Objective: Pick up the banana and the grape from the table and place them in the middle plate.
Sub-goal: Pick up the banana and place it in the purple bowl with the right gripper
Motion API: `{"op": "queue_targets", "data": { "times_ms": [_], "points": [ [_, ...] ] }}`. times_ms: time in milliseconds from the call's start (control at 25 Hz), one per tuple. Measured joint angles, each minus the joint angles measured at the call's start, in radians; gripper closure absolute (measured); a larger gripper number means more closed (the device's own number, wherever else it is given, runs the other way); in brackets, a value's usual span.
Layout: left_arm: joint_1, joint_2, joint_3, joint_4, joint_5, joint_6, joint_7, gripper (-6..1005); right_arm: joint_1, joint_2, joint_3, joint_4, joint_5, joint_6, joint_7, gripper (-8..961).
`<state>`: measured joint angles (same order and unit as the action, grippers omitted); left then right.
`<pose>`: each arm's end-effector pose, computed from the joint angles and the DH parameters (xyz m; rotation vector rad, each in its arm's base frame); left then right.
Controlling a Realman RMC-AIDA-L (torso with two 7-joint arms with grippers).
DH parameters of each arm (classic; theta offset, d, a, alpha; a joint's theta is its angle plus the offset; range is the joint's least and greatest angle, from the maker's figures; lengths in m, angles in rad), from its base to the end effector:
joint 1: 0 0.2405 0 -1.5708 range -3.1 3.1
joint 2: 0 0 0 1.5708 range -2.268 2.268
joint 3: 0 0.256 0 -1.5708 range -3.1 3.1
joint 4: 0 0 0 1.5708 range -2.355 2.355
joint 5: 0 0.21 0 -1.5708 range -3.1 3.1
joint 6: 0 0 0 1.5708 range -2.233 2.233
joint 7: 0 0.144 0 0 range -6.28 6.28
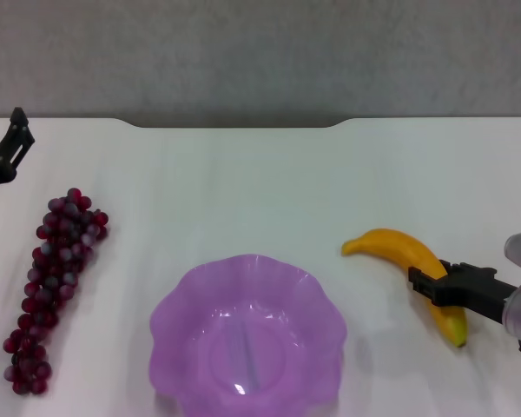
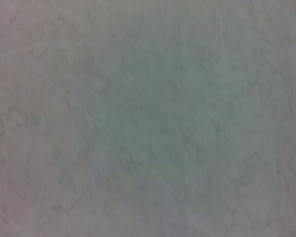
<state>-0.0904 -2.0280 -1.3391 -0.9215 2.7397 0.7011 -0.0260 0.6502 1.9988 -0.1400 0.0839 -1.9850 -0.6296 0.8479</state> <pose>-0.2977 0.3350 0.0407 -1.4888 -0.5520 -0.7011 0.3539 0.3549 -0.0647 -2.0718 1.0398 0.2717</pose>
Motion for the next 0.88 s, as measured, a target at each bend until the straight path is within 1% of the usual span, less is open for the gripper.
{"op": "queue_targets", "data": {
  "times_ms": [240,440,560,720,880],
  "points": [
    [0.000,0.000,0.000,0.002,0.000,0.000,0.000,107,0.013,0.000,-0.004,-0.002,0.000,0.001,0.011,433],
    [-0.002,0.000,0.000,0.003,0.000,-0.001,0.000,106,0.031,-0.001,-0.046,-0.013,0.000,0.001,0.057,433],
    [-0.001,0.001,0.000,0.005,0.000,-0.001,0.000,106,0.045,-0.002,-0.051,-0.029,0.000,-0.010,0.073,433],
    [0.003,0.002,-0.002,0.008,0.000,-0.004,0.000,107,0.064,-0.003,-0.051,-0.059,0.000,-0.057,0.079,433],
    [0.007,0.003,-0.005,0.009,0.000,-0.007,0.000,107,0.070,-0.001,-0.051,-0.127,0.001,-0.171,0.107,433]
  ]
}}
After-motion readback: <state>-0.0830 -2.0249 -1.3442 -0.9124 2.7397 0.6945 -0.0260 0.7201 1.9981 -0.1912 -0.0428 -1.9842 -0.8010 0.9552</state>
